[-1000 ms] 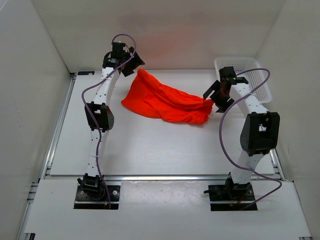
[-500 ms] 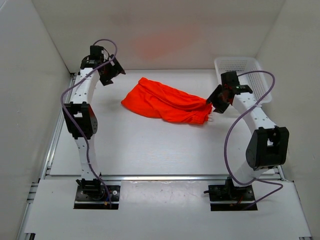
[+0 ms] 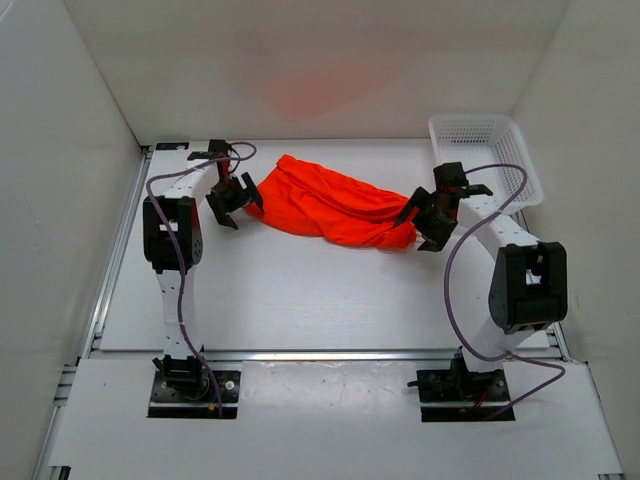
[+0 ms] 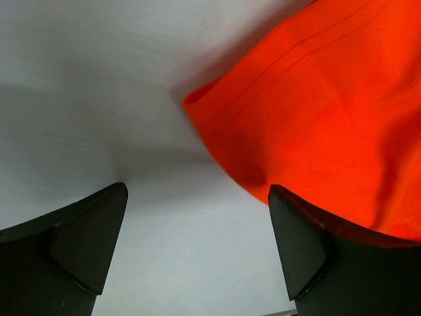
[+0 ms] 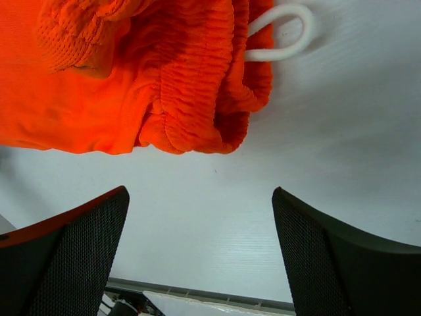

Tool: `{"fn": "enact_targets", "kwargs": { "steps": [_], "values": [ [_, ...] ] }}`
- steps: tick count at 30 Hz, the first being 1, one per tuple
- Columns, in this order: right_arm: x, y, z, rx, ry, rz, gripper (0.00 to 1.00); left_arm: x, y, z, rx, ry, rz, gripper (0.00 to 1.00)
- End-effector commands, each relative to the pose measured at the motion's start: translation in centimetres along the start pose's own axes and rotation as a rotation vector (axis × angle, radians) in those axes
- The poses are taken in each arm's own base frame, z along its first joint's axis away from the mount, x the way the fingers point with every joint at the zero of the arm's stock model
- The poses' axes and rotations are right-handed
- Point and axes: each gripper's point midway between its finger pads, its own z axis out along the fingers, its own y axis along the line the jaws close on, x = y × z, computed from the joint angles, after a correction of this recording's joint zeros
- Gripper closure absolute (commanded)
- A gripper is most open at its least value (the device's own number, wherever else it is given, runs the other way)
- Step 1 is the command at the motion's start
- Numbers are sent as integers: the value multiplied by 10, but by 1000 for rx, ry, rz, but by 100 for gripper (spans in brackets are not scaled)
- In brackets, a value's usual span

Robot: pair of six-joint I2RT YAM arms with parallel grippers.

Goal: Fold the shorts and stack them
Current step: Fold the shorts

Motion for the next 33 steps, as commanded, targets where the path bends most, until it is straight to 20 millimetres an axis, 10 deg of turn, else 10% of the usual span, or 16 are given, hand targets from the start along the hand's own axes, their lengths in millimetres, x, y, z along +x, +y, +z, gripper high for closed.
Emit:
{"fn": "enact_targets", "kwargs": {
  "steps": [1,8,12,22,26,33],
  "values": [
    [-4,9,11,-43,24,4,6,-13,-9,-1,-12,-54,10,0],
    [-15,8,19,-44,11,40,6,-35,-32,22,16,-77,3,35],
    [-11,3,31,-35,22,82,6,-38,-37,32,34,-66,4,89],
    [-22,-1,73,14,-16,94,42,-55,-53,-11,75,-160,11,89],
    [-29,19,72,0,-38,61,96,-68,-59,-39,126,-204,5,89],
    [-69,62,23,-34,-133,-43,100,-100,-34,-102,181,-307,-53,89]
  ]
}}
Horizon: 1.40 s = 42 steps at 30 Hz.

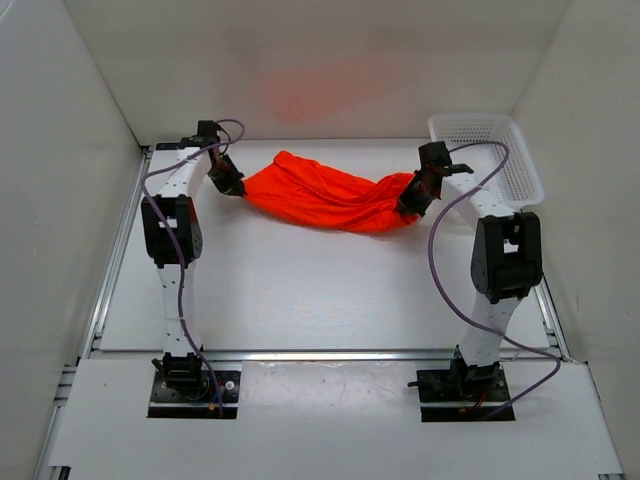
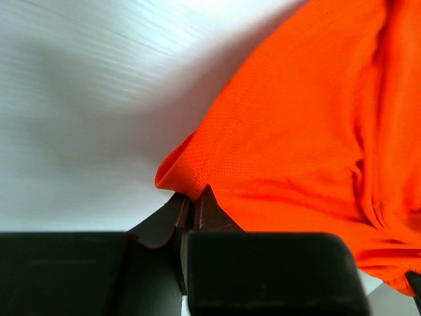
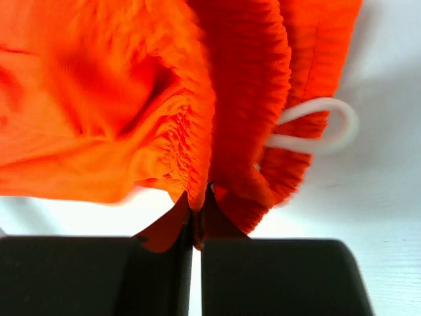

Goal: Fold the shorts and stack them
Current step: Fold the shorts

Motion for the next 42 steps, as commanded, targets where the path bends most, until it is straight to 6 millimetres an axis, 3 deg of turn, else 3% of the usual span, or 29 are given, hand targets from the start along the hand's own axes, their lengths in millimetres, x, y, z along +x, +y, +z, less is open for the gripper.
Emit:
{"fn": "enact_targets", "kwargs": {
  "steps": [1,3,4,6,7,9,10,11,12,13,14,15,16,17,18,19,20,21,24,26,28,29,31,32,34,35,36,37,42],
  "values": [
    [-25,24,-40,-36,-86,-79,100,-40,-17,-91,101,-173,12,89],
    [-25,26,-48,-39,-91,-90,100,-35,-3,-95,64,-172,6,89],
    [-17,21,-52,-37,-71,-89,100,-31,-4,-107,71,-183,9,89],
    [-7,13,-54,-28,-47,-98,100,-11,14,-102,21,-144,4,89],
    [9,3,-56,-14,-25,-103,100,-6,17,-116,12,-164,5,89],
    [24,-13,-58,7,-3,-108,100,28,45,-108,-59,-100,-13,89],
    [44,-29,-60,28,26,-111,100,34,49,-125,-65,-134,-9,89],
    [54,-40,-60,42,40,-118,100,44,56,-127,-78,-134,-11,89],
    [66,-46,-60,47,54,-127,100,73,76,-117,-118,-68,-34,89],
    [74,-52,-68,46,44,-138,100,82,79,-129,-114,-91,-46,89],
    [94,-75,-61,83,82,-131,100,96,86,-129,-125,-74,-60,89],
    [101,-78,-64,71,77,-143,100,121,104,-121,-168,-24,-91,89],
    [109,-87,-64,85,91,-140,98,132,107,-119,-171,-14,-93,88],
    [123,-100,-61,108,121,-156,77,141,110,-122,-164,-4,-94,74],
    [125,-103,-63,105,120,-170,64,150,113,-120,-166,16,-108,55],
    [127,-104,-64,103,118,-171,50,161,121,-115,-186,46,-114,17],
    [126,-107,-68,114,109,-186,25,164,121,-116,-178,51,-114,4],
    [123,-107,-74,109,87,-202,19,165,117,-119,-168,41,-104,0],
    [107,-104,-95,130,14,-238,13,154,110,-135,-168,-18,-84,0],
    [101,-98,-103,132,-13,-262,13,139,94,-150,-149,-79,-55,0],
    [94,-83,-112,98,-55,-295,30,128,70,-164,-103,-121,9,12],
    [98,-76,-111,90,-46,-318,47,127,63,-158,-96,-100,31,24],
    [93,-66,-109,77,-52,-336,53,129,42,-152,-82,-81,89,52],
    [98,-63,-102,82,-20,-347,53,123,26,-153,-55,-89,134,52],
    [97,-47,-98,42,-9,-347,44,123,20,-130,-102,-46,160,42],
    [98,-42,-92,37,6,-354,39,119,8,-126,-98,-56,182,17],
    [99,-36,-91,32,8,-365,34,118,15,-109,-146,-26,178,7],
    [86,-29,-94,39,-35,-367,34,119,11,-101,-150,-13,199,0],
    [81,-9,-75,43,13,-385,34,94,2,-69,-186,-15,227,4]
  ]
}}
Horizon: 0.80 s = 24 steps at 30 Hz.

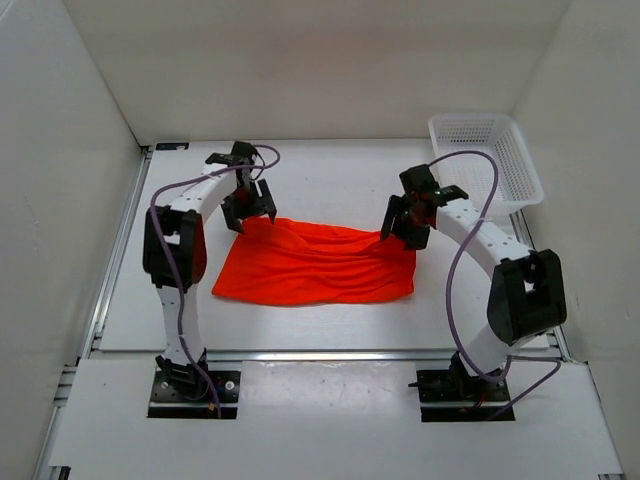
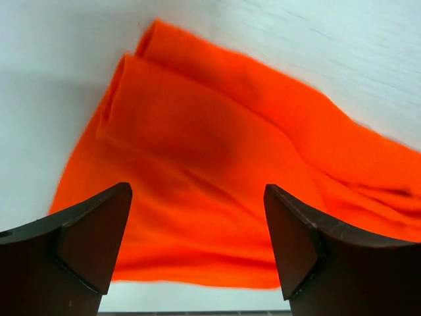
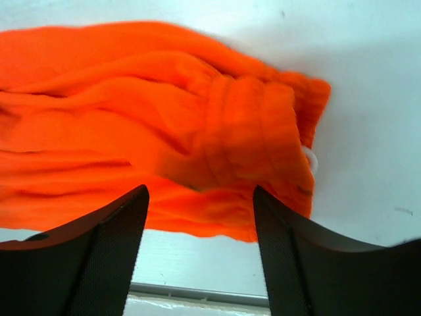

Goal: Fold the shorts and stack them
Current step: Fold the shorts

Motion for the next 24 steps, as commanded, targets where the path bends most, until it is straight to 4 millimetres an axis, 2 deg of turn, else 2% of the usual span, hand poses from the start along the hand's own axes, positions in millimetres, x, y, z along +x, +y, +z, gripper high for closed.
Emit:
{"fn": "enact_targets", "kwargs": {
  "steps": [1,3,4,7,8,9,10,11,12,13,14,17,20,24],
  "values": [
    [-14,16,2,-28,0,-10,30,-15,1,9,-49,-4,42,9],
    [-16,18,9,-20,12,14,19,-25,-1,13,-63,-19,43,11],
    [-17,21,15,-25,23,35,15,-23,3,20,-88,-5,43,11],
    [-21,20,29,-9,38,75,15,-25,8,26,-119,-3,45,12],
    [-23,17,34,-3,40,96,18,-23,9,31,-126,8,45,17],
    [-27,20,36,-8,32,96,21,-25,8,33,-126,8,45,36],
    [-24,16,45,3,57,105,35,-29,5,30,-118,-5,44,47],
    [-28,18,46,1,54,105,44,-28,6,39,-127,9,45,63],
    [-31,20,47,-1,51,119,56,-27,7,40,-131,17,45,89],
    [-33,17,47,2,49,127,68,-29,5,36,-130,15,45,90],
    [-34,15,48,13,41,127,85,-31,9,36,-149,3,46,90],
    [-40,14,41,23,5,135,100,-43,16,26,-176,-44,37,90],
    [-46,8,34,20,-14,162,100,-58,22,10,-165,-96,9,90],
    [-51,1,33,18,-15,190,100,-75,28,0,-140,-126,-17,90]
  ]
}}
